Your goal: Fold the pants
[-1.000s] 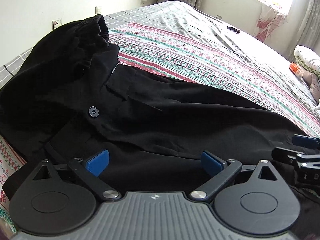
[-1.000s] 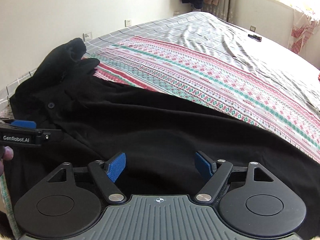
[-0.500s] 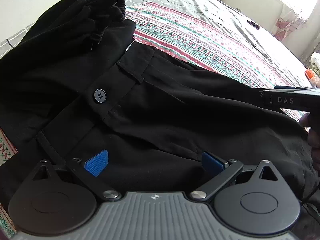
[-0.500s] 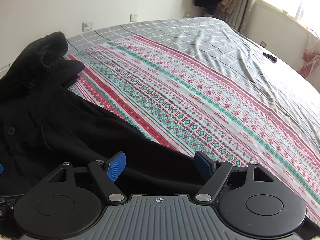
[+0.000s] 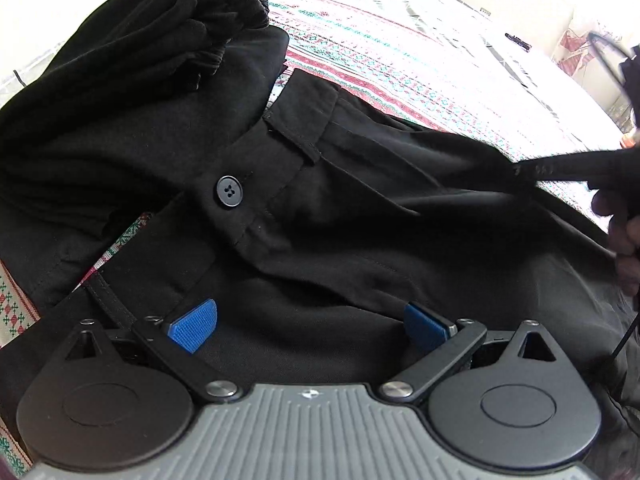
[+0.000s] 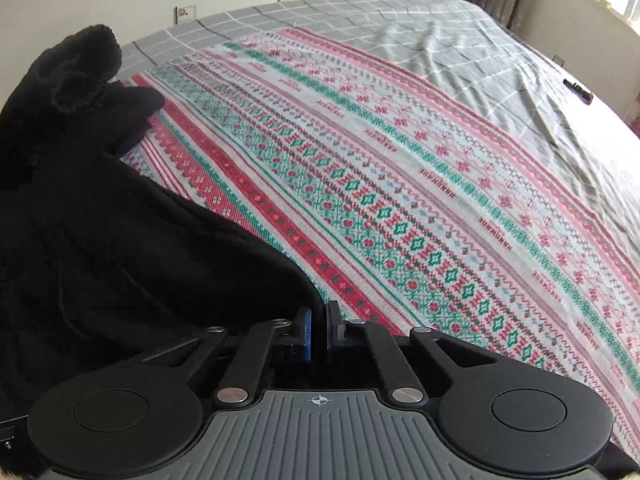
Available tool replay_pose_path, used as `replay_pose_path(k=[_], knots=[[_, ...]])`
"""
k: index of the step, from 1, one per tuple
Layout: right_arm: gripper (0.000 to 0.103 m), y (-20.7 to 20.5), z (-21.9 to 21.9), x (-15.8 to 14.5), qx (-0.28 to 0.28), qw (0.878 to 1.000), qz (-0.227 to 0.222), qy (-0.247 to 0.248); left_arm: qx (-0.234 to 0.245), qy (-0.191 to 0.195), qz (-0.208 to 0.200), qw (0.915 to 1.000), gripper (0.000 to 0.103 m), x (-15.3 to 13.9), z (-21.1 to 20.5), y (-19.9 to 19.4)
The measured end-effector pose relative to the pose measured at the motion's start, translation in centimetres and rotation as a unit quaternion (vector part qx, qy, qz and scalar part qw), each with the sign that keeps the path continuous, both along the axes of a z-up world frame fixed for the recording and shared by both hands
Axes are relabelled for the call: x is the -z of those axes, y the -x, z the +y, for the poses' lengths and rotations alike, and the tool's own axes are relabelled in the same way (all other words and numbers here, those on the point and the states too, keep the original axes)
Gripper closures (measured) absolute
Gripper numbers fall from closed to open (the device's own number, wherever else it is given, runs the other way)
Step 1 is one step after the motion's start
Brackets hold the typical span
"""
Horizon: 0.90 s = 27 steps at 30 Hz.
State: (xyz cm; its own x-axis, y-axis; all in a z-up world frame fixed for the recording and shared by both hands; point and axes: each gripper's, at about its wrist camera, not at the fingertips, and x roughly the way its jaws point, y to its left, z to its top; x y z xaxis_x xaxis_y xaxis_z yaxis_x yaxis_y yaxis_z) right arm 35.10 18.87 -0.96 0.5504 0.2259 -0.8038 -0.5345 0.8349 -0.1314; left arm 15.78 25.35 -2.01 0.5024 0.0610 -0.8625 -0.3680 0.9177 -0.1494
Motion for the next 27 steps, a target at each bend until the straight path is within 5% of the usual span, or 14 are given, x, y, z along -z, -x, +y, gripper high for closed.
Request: replay_pose_path(k=[7, 15, 21, 27], knots=[[0.099, 4.0, 1.4, -6.4, -0.003, 0.995, -0.103, 0.016, -0.003, 0.005, -0.006, 1.0, 0.0, -0.1, 0.7, 0.9], [0.101, 15.4, 1.8, -11.0, -0.048, 0.981, -0.183, 0.043, -0.011, 0.018, -0.022, 0.9995, 0.0, -1.2, 2.4, 2.4], [0.101, 24.1, 1.3, -10.1, -0.076, 0.979, -0.187, 0.038, -0.012, 0.022, -0.04, 0.9989, 0.0, -2.3, 4.2, 5.5], [0.101, 30.4, 1.2, -5.9, -0.091, 0.984, -0.153, 0.03, -0.016, 0.035, -0.048, 0.9981, 0.0, -2.6, 5.4, 8.6]])
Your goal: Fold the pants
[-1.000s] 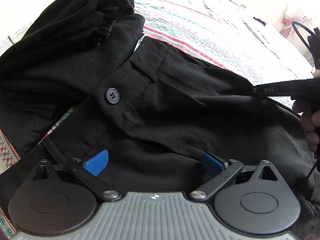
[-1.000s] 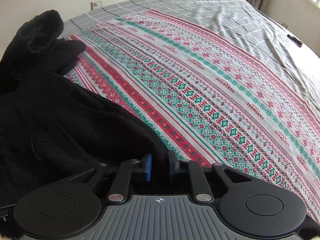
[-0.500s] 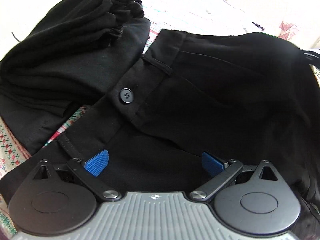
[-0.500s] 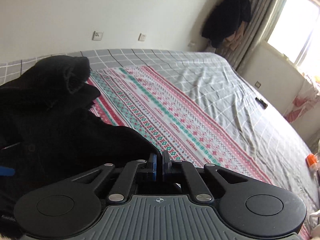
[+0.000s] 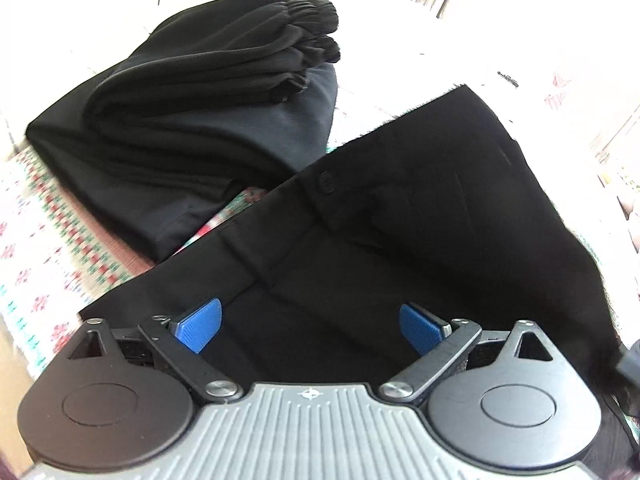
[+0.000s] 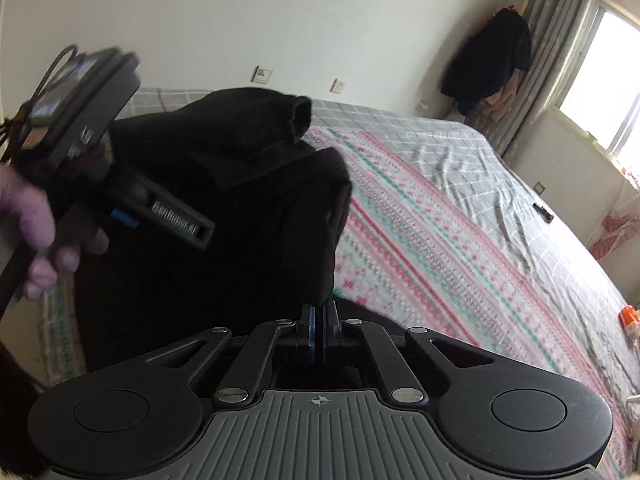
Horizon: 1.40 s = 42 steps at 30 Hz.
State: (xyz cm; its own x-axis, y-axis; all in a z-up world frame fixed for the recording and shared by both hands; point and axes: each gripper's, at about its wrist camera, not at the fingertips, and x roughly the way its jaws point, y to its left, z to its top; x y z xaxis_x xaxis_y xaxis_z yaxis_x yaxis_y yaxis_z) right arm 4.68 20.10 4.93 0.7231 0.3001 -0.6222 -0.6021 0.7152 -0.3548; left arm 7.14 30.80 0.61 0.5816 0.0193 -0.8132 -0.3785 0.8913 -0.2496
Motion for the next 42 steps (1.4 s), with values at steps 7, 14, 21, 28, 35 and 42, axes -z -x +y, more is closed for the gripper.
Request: replay_pose_path(k=[7, 14, 21, 28, 35, 42], knots=[[0.102, 3.0, 0.9, 6.5, 0.002, 0.998, 0.068, 0.001, 0.015, 0.025, -0.002, 0.9996, 0.0, 0.3, -0.9, 2.7], [0.096, 3.9, 1.1, 9.1, 0.013, 0.988, 0.152, -0.026, 0.047, 0.002, -0.02, 0.9987, 0.0, -0.7, -3.5, 5.4], [0.056, 3.6, -5.3, 4.5, 0.081, 0.982, 0.139, -0.1, 0.072, -0.035, -0.054, 0.9953, 0.0, -2.2, -6.3, 5.5], [0.055, 0.0, -15.2, 4.2, 0.25, 0.947, 0.126, -0.159, 0.091, -0.059, -0.067, 0.9918, 0.0, -2.6, -10.9, 3.4], [0.046, -3.4, -22.0, 5.3, 0.357, 0.904, 0.133, -0.195, 0.046, -0.131, -0.069, 0.9879, 0.001, -1.2, -14.2, 0.0], [0.045, -5.0, -26.9, 7.8, 0.414, 0.868, 0.158, -0.222, 0.004, -0.163, -0.07, 0.9841, 0.02, -0.5, -14.2, -2.3]])
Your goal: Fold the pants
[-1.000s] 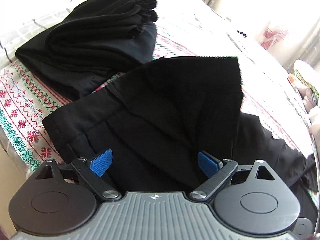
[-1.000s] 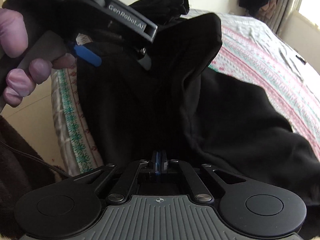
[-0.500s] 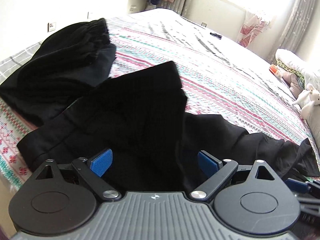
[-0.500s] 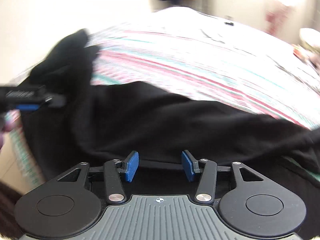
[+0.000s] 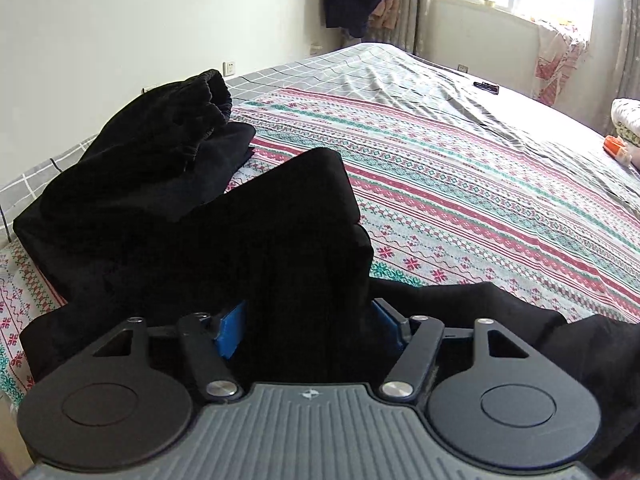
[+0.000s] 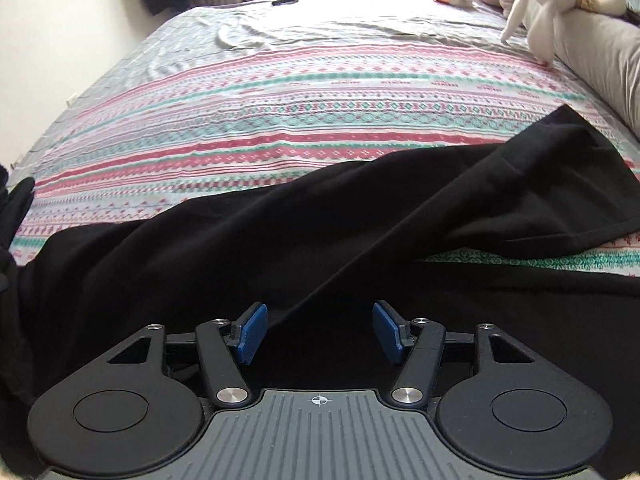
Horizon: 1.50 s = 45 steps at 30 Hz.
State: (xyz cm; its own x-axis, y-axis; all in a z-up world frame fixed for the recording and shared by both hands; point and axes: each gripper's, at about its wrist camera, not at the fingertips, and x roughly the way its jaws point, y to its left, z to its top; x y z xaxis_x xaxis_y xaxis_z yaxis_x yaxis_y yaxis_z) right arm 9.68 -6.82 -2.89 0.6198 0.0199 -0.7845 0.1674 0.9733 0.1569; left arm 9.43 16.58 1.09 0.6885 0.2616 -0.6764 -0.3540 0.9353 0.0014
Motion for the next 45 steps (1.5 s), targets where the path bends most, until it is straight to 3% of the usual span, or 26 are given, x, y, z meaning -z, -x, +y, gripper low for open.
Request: replay_pose_path(k=[3, 5, 7, 8, 9, 11, 15, 19, 25, 32, 36, 40, 41, 43, 45], knots=[[0.045, -0.9, -1.6, 0.5, 0.025, 0.999, -0.009, -0.044, -0.008, 0.005, -0.008, 0.9999, 0.031, -0.3, 0.5, -0.2], [0.045, -1.4, -2.6, 0.7, 0.036, 0.995, -0.019, -0.089, -0.006, 0.007, -0.013, 0.9999, 0.049, -0.6, 0.6, -0.3], [0.058, -2.1, -3.3, 1.3, 0.048, 0.988, -0.023, -0.142, -0.002, 0.006, -0.017, 0.9998, 0.067, -0.8, 0.6, -0.5], [0.076, -2.2, -3.5, 1.5, 0.054, 0.987, -0.022, -0.152, -0.002, 0.005, -0.019, 0.9998, 0.074, -1.0, 0.7, -0.3], [0.093, -2.3, -3.6, 1.6, 0.059, 0.987, -0.021, -0.151, -0.002, 0.006, -0.023, 0.9997, 0.074, -1.3, 1.0, -0.1], [0.101, -2.0, -3.6, 1.3, 0.072, 0.987, -0.032, -0.138, -0.004, 0.019, -0.029, 0.9994, 0.075, -1.8, 2.0, 0.4], [0.101, -0.3, -3.7, -1.6, 0.067, 0.982, -0.102, -0.147, -0.006, 0.088, -0.034, 0.9955, 0.076, -2.9, 5.2, 1.6], [0.101, 2.5, -3.2, -5.5, 0.047, 0.976, -0.164, -0.134, 0.001, 0.17, -0.039, 0.9847, 0.076, -3.4, 8.7, 3.4], [0.101, 7.8, -1.6, -8.8, -0.004, 0.971, -0.214, -0.103, -0.002, 0.233, -0.043, 0.9715, 0.076, -3.4, 13.3, 7.4], [0.101, 12.4, 1.2, -6.7, -0.06, 0.982, -0.167, -0.064, -0.006, 0.293, -0.002, 0.9562, 0.076, -0.6, 16.3, 11.8], [0.101, 13.7, 2.2, -3.2, -0.085, 0.989, -0.115, -0.049, -0.031, 0.303, 0.043, 0.9517, 0.075, 2.2, 17.7, 12.9], [0.101, 14.1, 2.2, 2.0, -0.084, 0.995, -0.031, -0.045, -0.041, 0.341, 0.057, 0.9375, 0.072, 3.6, 18.8, 13.5], [0.103, 14.2, 2.1, 3.0, -0.08, 0.995, -0.026, -0.044, -0.046, 0.353, 0.056, 0.933, 0.071, 3.6, 19.1, 13.5], [0.101, 15.0, 2.3, 3.2, -0.101, 0.992, -0.064, -0.027, -0.053, 0.367, 0.047, 0.9274, 0.071, 3.4, 19.3, 13.7], [0.089, 15.3, 2.2, 2.9, -0.11, 0.991, -0.069, -0.041, -0.046, 0.365, 0.027, 0.9293, 0.062, 2.7, 19.1, 14.0]])
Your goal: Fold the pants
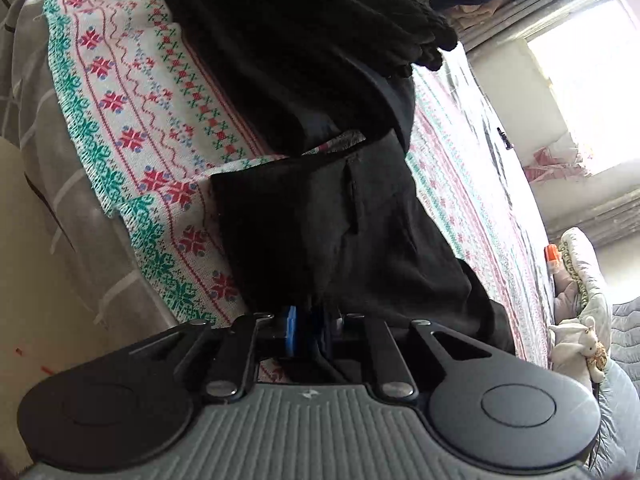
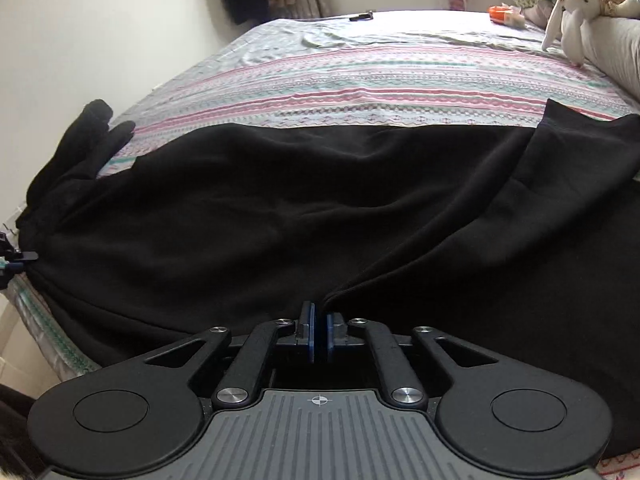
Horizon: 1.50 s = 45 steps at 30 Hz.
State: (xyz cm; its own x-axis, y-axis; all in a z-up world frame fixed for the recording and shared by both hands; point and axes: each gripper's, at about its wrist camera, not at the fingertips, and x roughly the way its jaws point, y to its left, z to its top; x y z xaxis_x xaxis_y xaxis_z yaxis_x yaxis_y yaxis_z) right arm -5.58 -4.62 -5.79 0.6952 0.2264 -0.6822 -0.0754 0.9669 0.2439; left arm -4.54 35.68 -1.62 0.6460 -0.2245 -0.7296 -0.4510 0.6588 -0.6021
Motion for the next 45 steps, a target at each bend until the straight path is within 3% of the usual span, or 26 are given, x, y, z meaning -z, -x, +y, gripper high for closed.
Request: replay_pose_path(k=[2, 6, 7, 8, 10, 12, 15, 17, 23, 26, 29, 31, 36, 38, 40, 45], knots=[[0.084, -0.1, -0.7, 0.0, 0.001, 0.999, 0.008, -0.036, 0.003, -0.017, -0.018, 0.9997, 0.055, -0.8, 0.1, 0.6], [0.081, -0.5, -2.8, 0.2, 0.044, 0.995, 0.017, -0.092, 0.006, -0.041, -0.016, 0.999, 0.055, -0.7, -0.5, 0.1], [0.081, -0.7, -3.4, 0.3, 0.057, 0.992, 0.02, -0.108, 0.008, -0.047, -0.011, 0.9988, 0.057, -0.6, -0.7, -0.2], [0.082, -1.0, -4.0, 0.5, 0.065, 0.99, 0.023, -0.124, 0.009, -0.055, -0.006, 0.9984, 0.067, -0.7, -0.8, -0.3], [0.084, -1.5, -4.5, 0.7, 0.072, 0.987, 0.027, -0.14, 0.013, -0.074, -0.002, 0.9972, 0.075, -1.0, -1.4, -0.6], [0.102, -1.8, -4.2, 0.1, 0.078, 0.99, 0.019, -0.113, 0.016, -0.09, -0.016, 0.9957, 0.078, -1.8, -1.9, -0.8], [0.102, -0.9, -3.4, -2.4, 0.069, 0.994, -0.04, -0.081, 0.026, -0.104, -0.048, 0.9931, 0.078, -3.3, -2.2, -0.4], [0.102, -0.1, -2.9, -3.9, 0.062, 0.995, -0.056, -0.06, 0.033, -0.1, -0.057, 0.9929, 0.078, -3.8, -1.7, -0.2], [0.102, 2.2, -1.2, -4.9, 0.045, 0.999, -0.015, -0.019, 0.037, -0.122, -0.013, 0.9918, 0.078, -3.1, -0.7, 0.0], [0.102, 2.3, 0.1, -3.6, 0.028, 0.999, 0.036, -0.003, 0.056, -0.17, 0.03, 0.9833, 0.077, -2.2, -1.3, -0.3], [0.102, 1.5, 0.9, -1.0, 0.021, 0.996, 0.089, 0.02, 0.079, -0.194, 0.067, 0.9756, 0.075, -1.0, -2.2, -0.7], [0.101, 1.4, 0.8, -1.0, 0.011, 0.996, 0.079, 0.029, 0.086, -0.215, 0.07, 0.9702, 0.071, -1.1, -2.9, -0.7], [0.076, 1.6, -0.5, -2.6, 0.029, 0.996, 0.085, 0.015, 0.074, -0.235, 0.066, 0.9668, 0.046, -3.1, -3.6, -0.4], [0.065, 1.3, -1.2, -3.4, 0.051, 0.995, 0.079, 0.025, 0.078, -0.238, 0.053, 0.9666, 0.03, -4.0, -4.1, -0.5], [0.058, 0.9, -2.1, -3.8, 0.078, 0.993, 0.083, 0.032, 0.081, -0.252, 0.053, 0.9628, 0.023, -4.8, -5.0, -0.5], [0.045, 0.6, -4.2, -4.6, 0.126, 0.987, 0.078, 0.055, 0.084, -0.29, 0.059, 0.9516, 0.02, -5.6, -7.2, -1.1]])
